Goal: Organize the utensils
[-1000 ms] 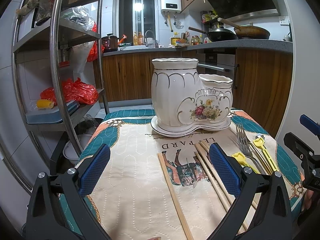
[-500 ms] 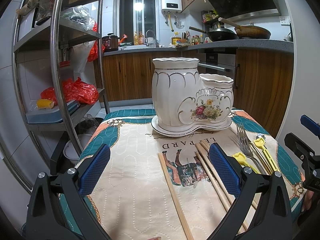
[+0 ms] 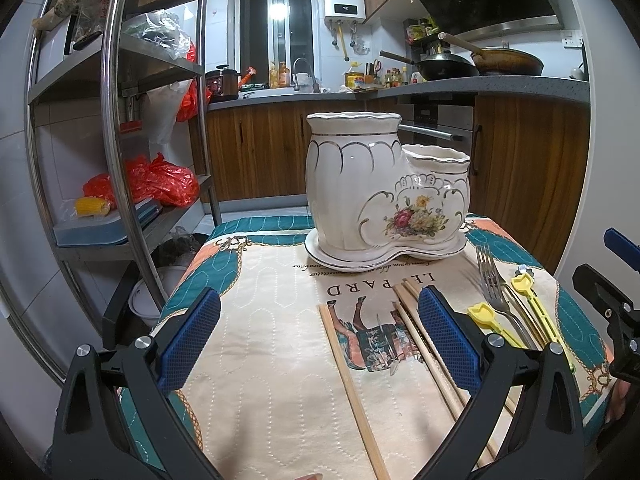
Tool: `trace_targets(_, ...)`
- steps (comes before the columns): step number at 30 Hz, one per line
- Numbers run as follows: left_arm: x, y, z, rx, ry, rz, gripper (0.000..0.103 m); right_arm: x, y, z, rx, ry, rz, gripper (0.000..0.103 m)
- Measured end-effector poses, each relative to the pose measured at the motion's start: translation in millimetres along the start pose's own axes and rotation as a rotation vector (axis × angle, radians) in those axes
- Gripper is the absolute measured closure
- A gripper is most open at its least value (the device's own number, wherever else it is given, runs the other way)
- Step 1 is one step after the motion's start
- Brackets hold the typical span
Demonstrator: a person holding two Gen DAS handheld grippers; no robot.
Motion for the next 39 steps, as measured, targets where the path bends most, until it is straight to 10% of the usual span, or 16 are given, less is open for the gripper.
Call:
trace_targets(15, -3, -2, 4, 0.051, -0.022, 0.007, 0.005, 0, -2, 0, 0.016, 0.002, 0.002, 0.005)
trace_targets(36, 12, -17, 29, 0.425, -0.093, 0.044, 0.006, -23, -14, 45, 0.458, 0.075, -0.008, 0.007)
trace_targets(39, 1, -23, 27, 0.444, -0.086, 0.114, 0.006, -23, -14, 50, 0.509, 0.107, 0.029, 0.021)
Point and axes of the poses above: each gripper's, at about its wrist camera, not at the fingertips, and z roughly the way its jaws point, x to its left, y to its top, the point moved 4 cm from there along z, roughly the way its jaws point, and after that the axes turned 4 degrees about -y, right-handed, at the moved point
